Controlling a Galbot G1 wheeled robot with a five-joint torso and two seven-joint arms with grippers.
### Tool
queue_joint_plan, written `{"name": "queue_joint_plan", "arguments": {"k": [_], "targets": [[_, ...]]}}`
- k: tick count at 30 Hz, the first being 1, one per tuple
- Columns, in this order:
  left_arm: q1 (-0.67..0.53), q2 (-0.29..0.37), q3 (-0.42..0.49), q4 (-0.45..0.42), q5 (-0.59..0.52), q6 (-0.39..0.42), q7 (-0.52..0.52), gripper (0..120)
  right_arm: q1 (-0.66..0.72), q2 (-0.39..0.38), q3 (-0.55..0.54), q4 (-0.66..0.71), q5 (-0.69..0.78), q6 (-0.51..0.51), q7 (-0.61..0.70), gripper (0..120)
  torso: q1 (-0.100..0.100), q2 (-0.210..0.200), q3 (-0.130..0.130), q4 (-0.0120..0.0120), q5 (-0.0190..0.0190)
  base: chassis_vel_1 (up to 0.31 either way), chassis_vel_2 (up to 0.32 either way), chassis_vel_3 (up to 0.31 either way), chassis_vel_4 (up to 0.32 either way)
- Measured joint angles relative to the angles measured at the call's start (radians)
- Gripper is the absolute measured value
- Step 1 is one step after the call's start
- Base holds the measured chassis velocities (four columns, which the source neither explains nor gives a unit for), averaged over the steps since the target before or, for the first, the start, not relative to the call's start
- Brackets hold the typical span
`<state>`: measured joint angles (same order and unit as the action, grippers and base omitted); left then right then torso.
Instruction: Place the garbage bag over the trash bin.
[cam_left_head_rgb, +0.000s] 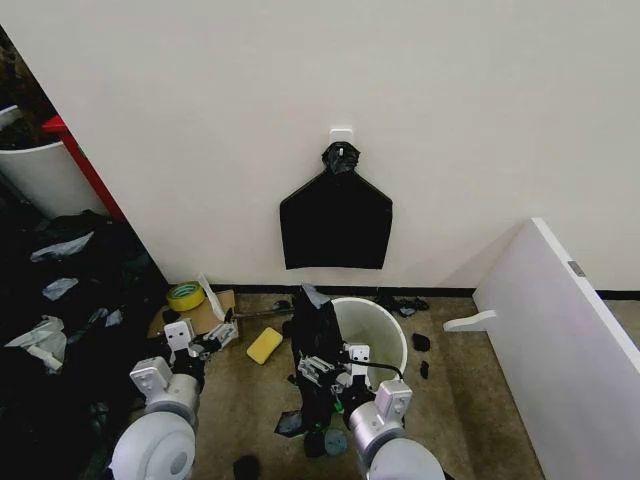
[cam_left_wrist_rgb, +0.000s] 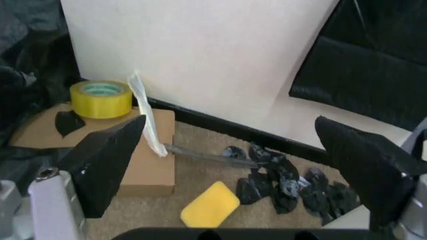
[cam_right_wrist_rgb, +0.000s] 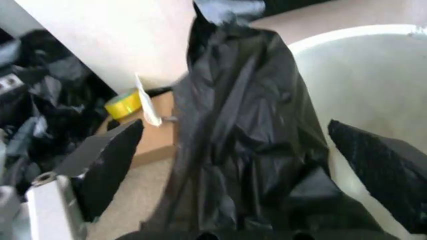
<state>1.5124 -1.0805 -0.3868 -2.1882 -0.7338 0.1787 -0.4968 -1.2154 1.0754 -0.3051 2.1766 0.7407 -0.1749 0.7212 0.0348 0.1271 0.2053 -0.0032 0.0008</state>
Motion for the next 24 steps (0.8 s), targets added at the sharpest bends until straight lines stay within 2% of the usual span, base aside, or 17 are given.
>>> {"name": "queue_joint_plan", "arguments": {"k": [5,6,10,11,14,16,20,22,24], "targets": [[0.003,-0.053,0.002,-0.002,0.022,0.002,0.000,100,-0.013,0.009,0.006,0.013,0.006,-0.015,0.019,79,0.000,0.000,0.000,-0.0001,0.0000,0.000,0.000,0.000,0.000],[0.003,-0.053,0.002,-0.002,0.022,0.002,0.000,100,-0.013,0.009,0.006,0.013,0.006,-0.015,0.019,79,0.000,0.000,0.000,-0.0001,0.0000,0.000,0.000,0.000,0.000],[0.017,-0.056,0.002,-0.016,0.027,0.002,-0.001,100,-0.014,0.008,0.010,0.013,0.020,-0.029,0.027,64,0.000,0.000,0.000,0.0000,0.0001,0.000,0.000,0.000,0.000],[0.023,-0.055,0.002,-0.021,0.028,0.002,-0.001,100,-0.013,0.008,0.011,0.009,0.023,-0.034,0.027,56,0.000,0.000,0.000,0.0000,0.0000,0.000,0.000,0.000,0.000],[0.027,-0.054,0.003,-0.025,0.028,0.002,-0.001,100,-0.011,0.011,0.011,-0.004,0.027,-0.040,0.027,50,0.000,0.000,0.000,0.0000,0.0000,0.000,0.000,0.000,0.000],[0.029,-0.055,0.004,-0.025,0.029,0.002,-0.001,100,-0.006,0.020,0.011,-0.021,0.032,-0.046,0.022,40,0.000,0.000,0.000,0.0000,0.0000,0.000,0.000,0.000,0.000],[0.031,-0.057,0.004,-0.021,0.036,0.002,-0.001,100,0.001,0.035,0.022,-0.041,0.064,-0.051,-0.004,23,0.000,0.000,0.000,0.0000,0.0000,0.000,0.000,0.000,0.000],[0.031,-0.057,0.004,-0.021,0.037,0.001,-0.001,100,0.001,0.037,0.028,-0.046,0.066,-0.042,-0.022,20,0.000,0.000,0.000,0.0000,0.0000,0.000,0.000,0.000,0.000],[0.031,-0.056,0.005,-0.021,0.033,0.001,-0.001,100,-0.003,0.036,0.039,-0.048,0.062,-0.025,-0.057,12,0.000,0.000,0.000,0.0000,0.0000,0.000,0.000,0.000,0.000]]}}
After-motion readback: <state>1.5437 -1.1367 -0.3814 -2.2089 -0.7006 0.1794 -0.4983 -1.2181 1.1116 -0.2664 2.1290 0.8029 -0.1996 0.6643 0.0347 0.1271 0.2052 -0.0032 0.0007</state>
